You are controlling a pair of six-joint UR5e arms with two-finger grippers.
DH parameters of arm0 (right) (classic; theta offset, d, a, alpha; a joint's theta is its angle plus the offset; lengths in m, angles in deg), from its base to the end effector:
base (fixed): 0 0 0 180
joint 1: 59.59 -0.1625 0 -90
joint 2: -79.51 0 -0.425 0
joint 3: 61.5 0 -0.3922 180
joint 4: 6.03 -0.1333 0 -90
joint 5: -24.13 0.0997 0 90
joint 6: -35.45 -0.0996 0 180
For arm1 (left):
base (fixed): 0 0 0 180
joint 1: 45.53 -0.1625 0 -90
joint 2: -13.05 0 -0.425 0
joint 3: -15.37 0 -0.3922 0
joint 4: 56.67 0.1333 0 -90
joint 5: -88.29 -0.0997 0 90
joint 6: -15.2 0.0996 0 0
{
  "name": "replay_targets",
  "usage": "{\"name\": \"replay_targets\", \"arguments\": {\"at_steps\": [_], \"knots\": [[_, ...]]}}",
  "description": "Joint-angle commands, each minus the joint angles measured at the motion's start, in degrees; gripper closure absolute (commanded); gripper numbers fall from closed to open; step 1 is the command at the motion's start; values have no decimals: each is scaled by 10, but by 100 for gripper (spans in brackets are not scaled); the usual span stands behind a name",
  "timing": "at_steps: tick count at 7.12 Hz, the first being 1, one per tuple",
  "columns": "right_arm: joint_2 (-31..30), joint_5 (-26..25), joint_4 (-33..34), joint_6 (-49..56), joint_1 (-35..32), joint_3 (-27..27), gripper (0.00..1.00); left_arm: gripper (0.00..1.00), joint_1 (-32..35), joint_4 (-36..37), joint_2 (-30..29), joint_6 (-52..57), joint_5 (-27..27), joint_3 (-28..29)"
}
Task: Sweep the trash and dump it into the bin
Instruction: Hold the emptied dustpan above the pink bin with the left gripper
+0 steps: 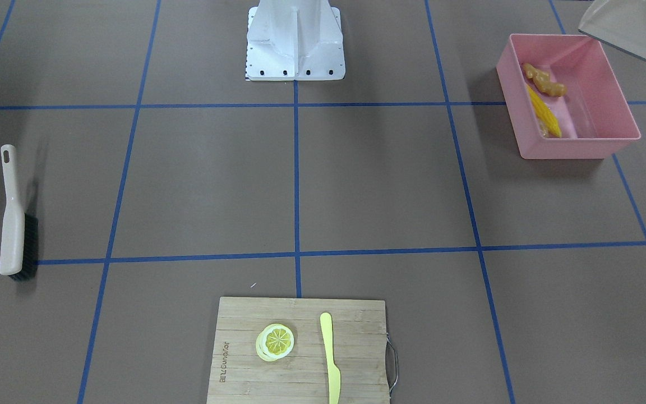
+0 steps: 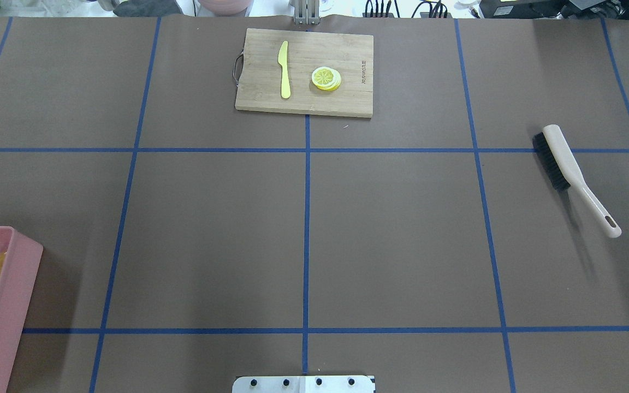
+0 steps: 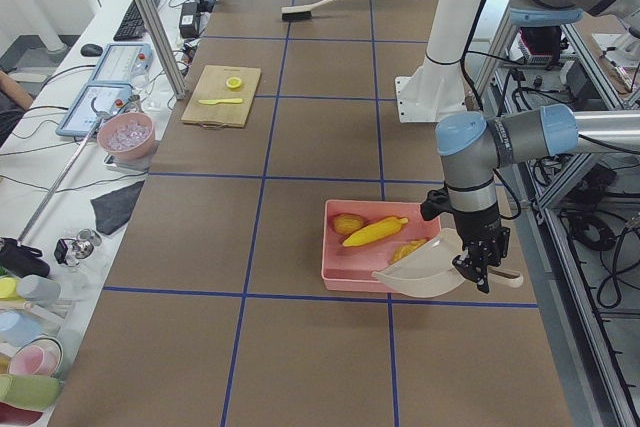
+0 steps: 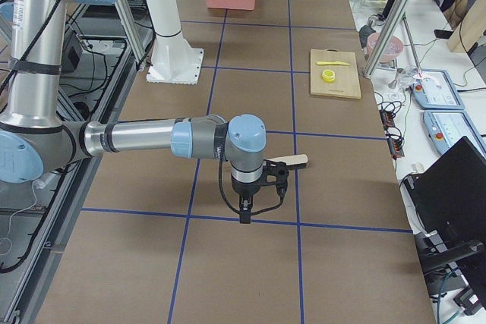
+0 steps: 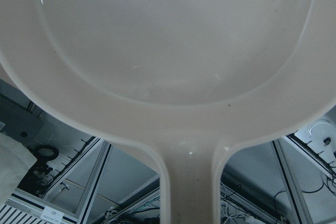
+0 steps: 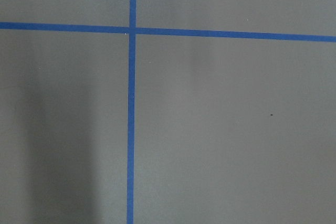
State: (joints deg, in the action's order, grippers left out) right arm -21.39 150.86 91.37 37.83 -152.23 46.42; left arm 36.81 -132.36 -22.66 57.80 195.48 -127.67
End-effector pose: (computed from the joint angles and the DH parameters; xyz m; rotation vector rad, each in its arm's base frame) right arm 0.0925 -0.4042 0.6124 0.0217 -0.6407 0.0065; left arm -0.0873 -0.1303 0.5375 -0.1725 0.3760 0.8244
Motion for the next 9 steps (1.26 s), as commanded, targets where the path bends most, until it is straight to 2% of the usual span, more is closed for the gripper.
{"name": "replay_targets", "arguments": {"at_steps": [1, 3, 6, 9], "knots": [[0, 0, 1, 0, 0, 0, 0, 100, 19, 3, -17, -89, 18, -2], [0, 1, 1, 0, 0, 0, 0, 100, 34, 18, -45, -172, 66, 1], [0, 1, 1, 0, 0, 0, 0, 100, 41, 15, -123, -230, 100, 21], [0, 1, 2, 0, 0, 0, 0, 100, 57, 12, -281, -238, 156, 129]]}}
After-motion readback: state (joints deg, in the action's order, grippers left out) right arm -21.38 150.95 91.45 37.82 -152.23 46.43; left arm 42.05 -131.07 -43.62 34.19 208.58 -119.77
